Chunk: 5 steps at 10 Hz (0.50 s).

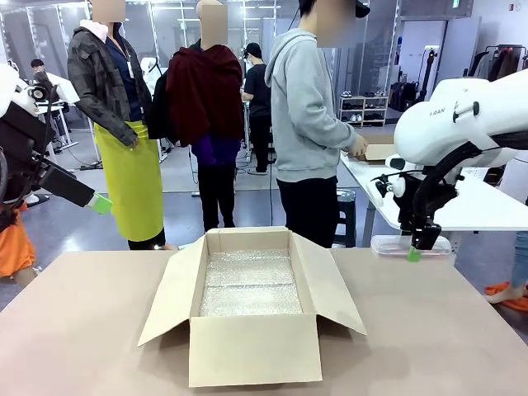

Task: Pack the glasses set securely to prepare it for shipping.
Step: Place the Glasses case inside the Package Box.

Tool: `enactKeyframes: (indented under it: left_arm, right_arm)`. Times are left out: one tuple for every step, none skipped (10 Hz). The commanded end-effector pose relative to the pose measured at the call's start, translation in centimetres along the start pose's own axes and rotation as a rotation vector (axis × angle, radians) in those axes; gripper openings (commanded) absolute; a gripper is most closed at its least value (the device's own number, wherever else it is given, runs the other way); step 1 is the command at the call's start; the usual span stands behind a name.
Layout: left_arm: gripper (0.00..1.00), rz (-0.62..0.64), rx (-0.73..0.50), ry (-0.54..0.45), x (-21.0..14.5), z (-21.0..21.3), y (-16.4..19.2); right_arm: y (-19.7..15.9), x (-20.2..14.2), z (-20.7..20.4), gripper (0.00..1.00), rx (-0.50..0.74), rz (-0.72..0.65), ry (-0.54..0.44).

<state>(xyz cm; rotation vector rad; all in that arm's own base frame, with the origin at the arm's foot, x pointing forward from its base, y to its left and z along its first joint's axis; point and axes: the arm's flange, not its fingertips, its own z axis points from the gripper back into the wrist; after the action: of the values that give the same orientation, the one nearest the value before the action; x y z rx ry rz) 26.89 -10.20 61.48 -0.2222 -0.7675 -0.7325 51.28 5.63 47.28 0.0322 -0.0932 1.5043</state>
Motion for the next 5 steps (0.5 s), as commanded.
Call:
enactKeyframes:
  left_arm:
    - [1.0,-0.006,0.0,-0.003,0.0,0.1,0.0]
    - [1.0,-0.006,0.0,-0.003,0.0,0.1,0.0]
    - [1.0,-0.006,0.0,-0.003,0.0,0.1,0.0]
    - [1.0,-0.006,0.0,-0.003,0.0,0.1,0.0]
    - [1.0,-0.006,0.0,-0.003,0.0,0.1,0.0]
  right_arm:
    - [0.1,0.1,0.3,0.21,-0.004,0.004,0.0]
    - [0.1,0.1,0.3,0.21,-0.004,0.004,0.0]
    - [0.0,0.0,0.0,0.63,0.0,0.0,0.0]
    - [-0.3,2.0,1.1,0.63,-0.021,0.014,0.0]
    - [-0.5,4.8,2.3,0.63,-0.024,0.033,-0.003]
